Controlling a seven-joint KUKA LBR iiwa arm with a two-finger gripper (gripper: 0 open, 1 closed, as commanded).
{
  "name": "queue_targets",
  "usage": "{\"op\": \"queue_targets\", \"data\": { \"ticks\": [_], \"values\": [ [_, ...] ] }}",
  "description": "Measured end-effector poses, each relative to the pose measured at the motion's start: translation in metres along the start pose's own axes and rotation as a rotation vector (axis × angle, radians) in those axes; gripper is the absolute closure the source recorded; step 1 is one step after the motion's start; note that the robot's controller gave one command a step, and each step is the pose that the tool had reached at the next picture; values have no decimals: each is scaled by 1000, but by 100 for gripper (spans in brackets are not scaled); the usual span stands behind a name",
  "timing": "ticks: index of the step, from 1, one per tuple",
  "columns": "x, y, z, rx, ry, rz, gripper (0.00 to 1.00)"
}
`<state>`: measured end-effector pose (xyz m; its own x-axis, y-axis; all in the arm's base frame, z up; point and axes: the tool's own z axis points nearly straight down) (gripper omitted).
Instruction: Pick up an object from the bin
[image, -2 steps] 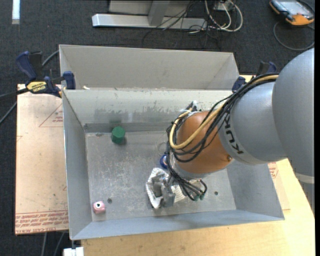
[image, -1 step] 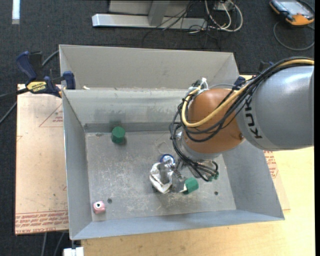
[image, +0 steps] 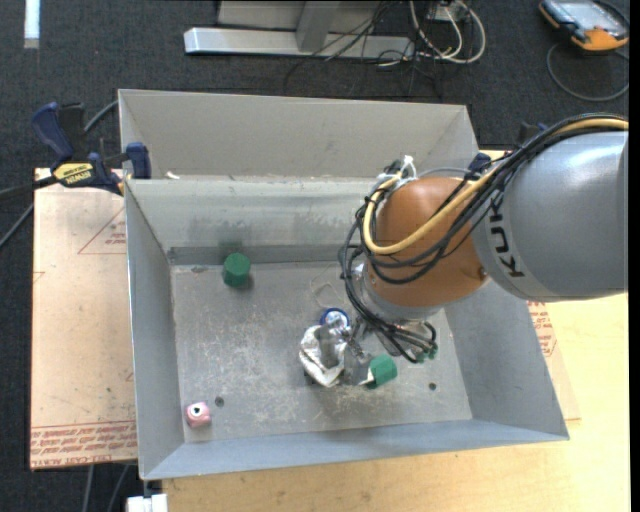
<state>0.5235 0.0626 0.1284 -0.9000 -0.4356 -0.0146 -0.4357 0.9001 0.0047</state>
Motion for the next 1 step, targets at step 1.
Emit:
{"op": "queue_targets", "data": {
  "ticks": [1],
  "values": [
    [-31, 4, -159, 0, -5, -7, 100]
  ]
}}
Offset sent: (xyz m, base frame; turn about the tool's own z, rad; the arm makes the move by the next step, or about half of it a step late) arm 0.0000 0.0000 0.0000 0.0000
